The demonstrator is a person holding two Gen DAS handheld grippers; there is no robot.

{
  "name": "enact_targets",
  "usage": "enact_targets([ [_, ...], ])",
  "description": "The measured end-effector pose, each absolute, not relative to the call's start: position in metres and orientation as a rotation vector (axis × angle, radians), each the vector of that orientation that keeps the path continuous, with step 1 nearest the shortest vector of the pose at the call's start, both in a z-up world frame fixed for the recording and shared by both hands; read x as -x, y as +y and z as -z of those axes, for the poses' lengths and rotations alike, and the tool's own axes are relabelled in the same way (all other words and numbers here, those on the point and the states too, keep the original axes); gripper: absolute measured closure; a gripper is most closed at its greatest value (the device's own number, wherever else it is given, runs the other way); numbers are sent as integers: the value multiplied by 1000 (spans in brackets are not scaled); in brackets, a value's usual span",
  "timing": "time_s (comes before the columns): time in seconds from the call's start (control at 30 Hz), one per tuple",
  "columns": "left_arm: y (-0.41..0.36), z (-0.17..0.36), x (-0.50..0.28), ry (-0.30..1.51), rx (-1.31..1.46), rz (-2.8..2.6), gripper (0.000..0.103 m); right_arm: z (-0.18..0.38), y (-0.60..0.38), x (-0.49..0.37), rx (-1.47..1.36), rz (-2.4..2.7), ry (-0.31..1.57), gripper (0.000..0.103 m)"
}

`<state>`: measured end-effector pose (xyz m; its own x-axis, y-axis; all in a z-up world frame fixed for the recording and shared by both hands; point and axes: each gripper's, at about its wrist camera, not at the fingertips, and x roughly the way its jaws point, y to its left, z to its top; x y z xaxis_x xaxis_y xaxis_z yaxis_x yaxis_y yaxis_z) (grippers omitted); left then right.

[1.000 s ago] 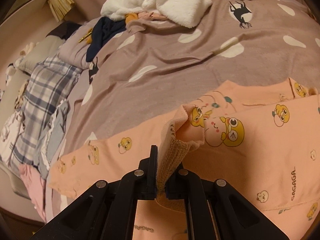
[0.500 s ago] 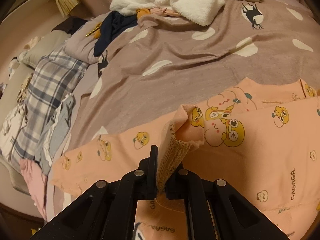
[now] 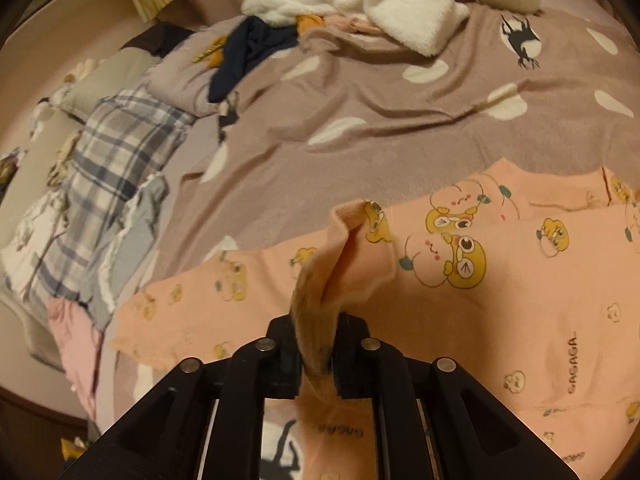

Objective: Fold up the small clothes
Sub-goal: 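Open the right gripper to lay the sleeve on the body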

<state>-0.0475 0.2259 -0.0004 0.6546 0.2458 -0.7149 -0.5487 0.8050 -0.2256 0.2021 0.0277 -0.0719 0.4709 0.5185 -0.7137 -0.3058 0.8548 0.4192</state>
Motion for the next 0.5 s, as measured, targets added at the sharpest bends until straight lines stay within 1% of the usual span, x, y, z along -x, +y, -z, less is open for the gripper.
enact_targets([
  [0.03,227,2,46,729,453,-472,0,68,26,-200,-249,-530,954,67],
  [0.07,228,4,45,735,453,-477,0,63,23,-196,-258,-556,951,46],
  [0.1,230,6,44,740,452,-484,0,58,19,-192,-273,-579,940,34],
  [0.3,248,11,39,699,470,-510,0,32,-4,-167,-243,-616,870,33],
  [0.43,268,19,28,683,428,-568,0,31,-25,-147,-180,-590,854,33],
  [0.5,286,27,16,701,465,-529,0,33,-39,-136,-141,-570,847,33],
])
